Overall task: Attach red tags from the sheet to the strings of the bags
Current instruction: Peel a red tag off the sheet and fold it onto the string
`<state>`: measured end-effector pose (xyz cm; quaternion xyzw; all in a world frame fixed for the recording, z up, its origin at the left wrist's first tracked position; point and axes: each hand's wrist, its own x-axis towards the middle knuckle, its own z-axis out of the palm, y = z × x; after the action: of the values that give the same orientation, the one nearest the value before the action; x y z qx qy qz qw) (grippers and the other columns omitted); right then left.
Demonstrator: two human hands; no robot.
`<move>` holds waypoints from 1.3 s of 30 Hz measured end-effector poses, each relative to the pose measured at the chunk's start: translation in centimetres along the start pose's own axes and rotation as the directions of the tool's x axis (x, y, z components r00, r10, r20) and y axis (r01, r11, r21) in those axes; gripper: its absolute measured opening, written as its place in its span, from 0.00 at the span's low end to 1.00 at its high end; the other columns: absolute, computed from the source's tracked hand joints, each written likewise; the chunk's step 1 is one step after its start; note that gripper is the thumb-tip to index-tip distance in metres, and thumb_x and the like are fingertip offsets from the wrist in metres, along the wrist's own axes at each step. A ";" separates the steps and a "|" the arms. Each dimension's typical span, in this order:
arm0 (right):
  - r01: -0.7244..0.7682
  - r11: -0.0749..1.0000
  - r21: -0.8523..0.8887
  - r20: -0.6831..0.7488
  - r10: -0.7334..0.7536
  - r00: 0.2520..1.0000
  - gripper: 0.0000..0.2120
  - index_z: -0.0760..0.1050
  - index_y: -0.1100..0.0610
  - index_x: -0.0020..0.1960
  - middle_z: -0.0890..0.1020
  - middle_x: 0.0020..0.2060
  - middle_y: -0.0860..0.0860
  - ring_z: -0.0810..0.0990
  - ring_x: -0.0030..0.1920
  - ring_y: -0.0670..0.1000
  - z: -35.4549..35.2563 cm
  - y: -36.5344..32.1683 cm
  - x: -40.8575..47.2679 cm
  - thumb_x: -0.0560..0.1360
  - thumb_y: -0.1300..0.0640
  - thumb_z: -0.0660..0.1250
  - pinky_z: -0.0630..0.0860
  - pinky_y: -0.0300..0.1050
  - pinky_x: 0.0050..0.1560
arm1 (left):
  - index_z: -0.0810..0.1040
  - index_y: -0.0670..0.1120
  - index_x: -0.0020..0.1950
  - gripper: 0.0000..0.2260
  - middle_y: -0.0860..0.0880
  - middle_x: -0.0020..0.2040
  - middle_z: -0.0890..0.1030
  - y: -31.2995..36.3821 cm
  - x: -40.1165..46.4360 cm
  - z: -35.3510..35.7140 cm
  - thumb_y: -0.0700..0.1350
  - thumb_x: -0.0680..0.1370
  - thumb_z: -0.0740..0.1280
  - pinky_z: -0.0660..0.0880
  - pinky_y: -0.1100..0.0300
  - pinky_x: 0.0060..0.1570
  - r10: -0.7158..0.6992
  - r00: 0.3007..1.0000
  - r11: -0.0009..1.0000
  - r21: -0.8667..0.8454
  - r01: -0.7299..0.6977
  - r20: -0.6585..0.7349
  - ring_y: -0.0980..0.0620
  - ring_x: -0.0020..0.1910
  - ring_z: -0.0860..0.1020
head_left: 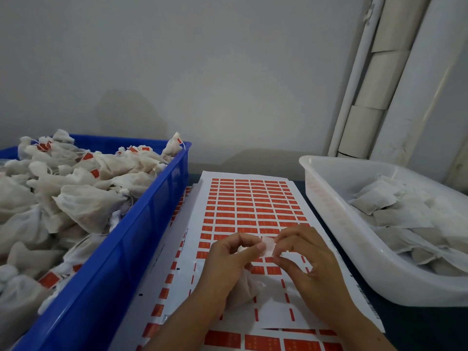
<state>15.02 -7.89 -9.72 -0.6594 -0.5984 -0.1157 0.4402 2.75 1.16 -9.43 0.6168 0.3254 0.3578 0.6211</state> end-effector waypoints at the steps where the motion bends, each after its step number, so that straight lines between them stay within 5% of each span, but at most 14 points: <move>1: -0.105 0.990 0.099 0.041 0.101 0.994 0.03 0.76 0.47 0.42 0.78 0.49 0.41 0.77 0.51 0.43 0.0 -0.2 0.0 0.72 0.55 0.68 0.73 0.42 0.58 | 0.81 0.53 0.38 0.04 0.63 0.34 0.80 0.0 0.0 0.0 0.47 0.73 0.70 0.71 0.75 0.31 -0.004 1.000 1.000 -0.001 0.004 0.001 0.58 0.37 0.77; 5: -0.318 0.884 0.343 0.114 0.297 0.948 0.02 0.74 0.51 0.41 0.78 0.45 0.43 0.76 0.49 0.42 0.1 -0.8 0.3 0.72 0.56 0.66 0.72 0.32 0.51 | 0.81 0.53 0.38 0.04 0.62 0.34 0.81 0.0 0.0 0.0 0.47 0.73 0.70 0.70 0.75 0.29 -0.022 1.000 1.000 -0.003 0.022 0.007 0.58 0.37 0.77; 13: -0.474 0.707 0.525 0.166 0.461 0.872 0.02 0.76 0.55 0.42 0.82 0.38 0.48 0.81 0.41 0.49 0.6 -0.9 0.1 0.74 0.59 0.65 0.77 0.33 0.42 | 0.82 0.51 0.40 0.03 0.60 0.37 0.82 -0.1 0.1 0.1 0.47 0.73 0.70 0.71 0.71 0.34 -0.040 0.999 0.999 0.000 0.040 0.027 0.56 0.39 0.78; 39: -0.442 0.757 0.481 0.151 0.425 0.893 0.03 0.75 0.58 0.41 0.82 0.33 0.49 0.83 0.34 0.48 0.6 -0.8 0.0 0.74 0.62 0.65 0.77 0.32 0.37 | 0.82 0.51 0.34 0.07 0.60 0.34 0.82 0.3 0.0 0.2 0.44 0.72 0.71 0.70 0.72 0.32 -0.128 0.992 0.992 0.018 0.128 0.005 0.56 0.41 0.78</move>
<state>14.10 -7.56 -9.67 -0.6436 -0.4458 0.1600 0.6012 2.92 1.08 -9.10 0.6012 0.3654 0.3126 0.6382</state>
